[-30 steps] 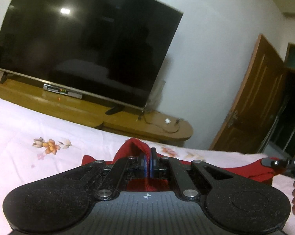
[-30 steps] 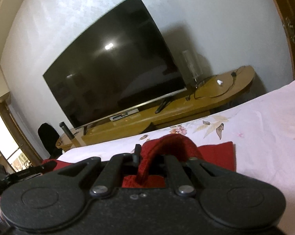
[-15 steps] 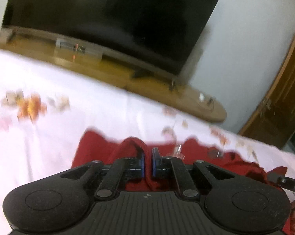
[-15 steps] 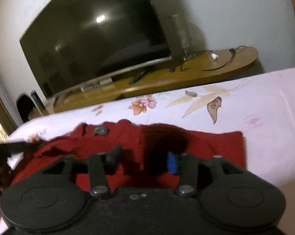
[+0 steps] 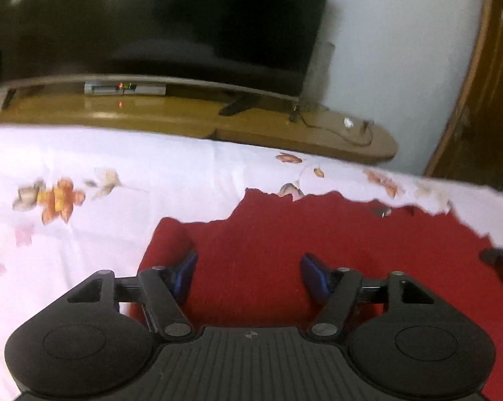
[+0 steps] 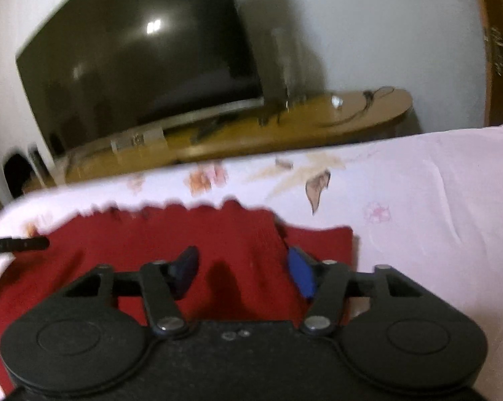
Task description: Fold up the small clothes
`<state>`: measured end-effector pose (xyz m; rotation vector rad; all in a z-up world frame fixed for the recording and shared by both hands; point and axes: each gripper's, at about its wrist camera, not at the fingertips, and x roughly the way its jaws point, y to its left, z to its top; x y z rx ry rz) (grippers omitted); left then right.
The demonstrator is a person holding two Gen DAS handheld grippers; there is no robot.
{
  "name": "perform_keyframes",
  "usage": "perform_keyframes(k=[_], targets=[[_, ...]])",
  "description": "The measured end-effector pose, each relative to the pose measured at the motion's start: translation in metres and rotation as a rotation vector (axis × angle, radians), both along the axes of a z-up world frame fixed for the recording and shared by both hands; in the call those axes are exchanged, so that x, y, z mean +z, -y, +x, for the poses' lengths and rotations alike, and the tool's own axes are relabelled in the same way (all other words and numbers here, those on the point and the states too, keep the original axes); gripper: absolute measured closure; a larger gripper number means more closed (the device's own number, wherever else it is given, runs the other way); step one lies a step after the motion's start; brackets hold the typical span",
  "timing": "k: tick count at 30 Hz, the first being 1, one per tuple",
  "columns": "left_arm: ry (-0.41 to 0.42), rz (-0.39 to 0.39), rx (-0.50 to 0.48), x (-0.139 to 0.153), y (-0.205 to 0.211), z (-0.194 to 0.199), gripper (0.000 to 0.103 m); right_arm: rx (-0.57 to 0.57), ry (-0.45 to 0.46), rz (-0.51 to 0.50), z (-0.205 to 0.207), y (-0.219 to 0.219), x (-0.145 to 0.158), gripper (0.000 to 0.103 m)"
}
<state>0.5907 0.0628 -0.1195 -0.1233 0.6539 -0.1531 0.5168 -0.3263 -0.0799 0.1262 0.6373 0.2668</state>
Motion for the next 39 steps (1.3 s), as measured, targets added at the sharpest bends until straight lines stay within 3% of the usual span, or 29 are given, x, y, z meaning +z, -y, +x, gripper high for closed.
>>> perform_keyframes(k=[1, 2, 3, 4, 5, 6, 8, 10, 13, 15, 16, 17, 19, 22, 25, 26, 27, 28, 33, 34, 37, 38, 39], targets=[[0.007, 0.04, -0.003, 0.001, 0.004, -0.001, 0.069, 0.009, -0.017, -0.041, 0.002, -0.004, -0.002, 0.059], [0.025, 0.051, 0.01, 0.003, 0.005, -0.003, 0.092, 0.005, -0.013, -0.084, 0.002, -0.009, -0.002, 0.066], [0.046, 0.035, 0.035, 0.005, 0.002, -0.005, 0.097, 0.009, -0.004, -0.101, 0.0, -0.012, -0.002, 0.079], [0.083, 0.039, 0.068, 0.008, 0.001, -0.011, 0.097, 0.005, 0.013, -0.111, -0.002, -0.013, 0.001, 0.083], [0.127, 0.046, 0.092, 0.009, 0.0, -0.019, 0.097, -0.013, 0.042, -0.124, -0.006, -0.014, 0.005, 0.094], [0.14, 0.056, 0.111, 0.01, 0.001, -0.023, 0.097, -0.026, 0.065, -0.13, -0.009, -0.013, 0.008, 0.094], [0.108, 0.104, 0.148, 0.006, 0.007, -0.022, 0.097, -0.056, 0.089, -0.15, -0.015, -0.013, 0.008, 0.094], [0.043, 0.131, 0.154, 0.004, 0.009, -0.01, 0.096, -0.069, 0.03, -0.206, -0.006, -0.015, -0.009, 0.094], [0.027, 0.135, 0.123, 0.007, 0.001, -0.007, 0.087, -0.097, 0.044, -0.213, -0.005, -0.012, -0.01, 0.084], [0.074, 0.093, 0.152, 0.016, -0.009, -0.02, 0.07, -0.105, 0.032, -0.184, -0.006, -0.006, -0.006, 0.079], [0.125, 0.104, 0.193, 0.023, -0.006, -0.029, 0.064, -0.104, 0.048, -0.154, -0.01, -0.002, 0.0, 0.079], [0.182, 0.119, 0.204, 0.031, -0.002, -0.038, 0.051, -0.096, 0.091, -0.138, -0.017, 0.0, 0.009, 0.077], [0.224, 0.086, 0.103, 0.043, 0.018, -0.041, 0.046, -0.061, 0.14, -0.133, -0.022, -0.008, 0.023, 0.076], [0.19, 0.075, -0.136, 0.045, 0.072, -0.03, 0.045, 0.09, 0.079, -0.092, -0.006, -0.047, 0.026, 0.074], [0.139, 0.16, -0.263, 0.029, 0.11, -0.026, 0.044, 0.235, 0.058, -0.181, 0.0, -0.102, 0.011, 0.066], [0.103, 0.202, -0.268, 0.02, 0.111, -0.024, 0.038, 0.268, 0.061, -0.225, -0.001, -0.115, 0.005, 0.062], [0.086, 0.226, -0.242, 0.014, 0.105, -0.023, 0.02, 0.278, 0.063, -0.28, -0.002, -0.121, -0.003, 0.054], [0.09, 0.193, -0.21, 0.013, 0.089, -0.024, 0.016, 0.274, 0.065, -0.322, -0.002, -0.119, -0.008, 0.05], [0.037, 0.151, -0.012, 0.006, -0.002, -0.037, 0.016, 0.127, 0.012, -0.273, -0.005, -0.031, -0.005, 0.049], [0.021, 0.094, 0.012, 0.006, -0.015, -0.036, 0.016, 0.108, 0.014, -0.288, -0.007, -0.019, -0.006, 0.049], [0.015, 0.108, 0.036, 0.008, -0.013, -0.034, 0.016, 0.095, -0.01, -0.261, -0.005, -0.013, -0.004, 0.049], [0.03, 0.127, 0.039, 0.012, -0.006, -0.037, 0.016, 0.091, -0.003, -0.279, -0.005, -0.019, -0.002, 0.051], [0.057, 0.135, 0.026, 0.02, 0.0, -0.045, 0.016, 0.088, 0.013, -0.281, -0.009, -0.025, 0.004, 0.06]])
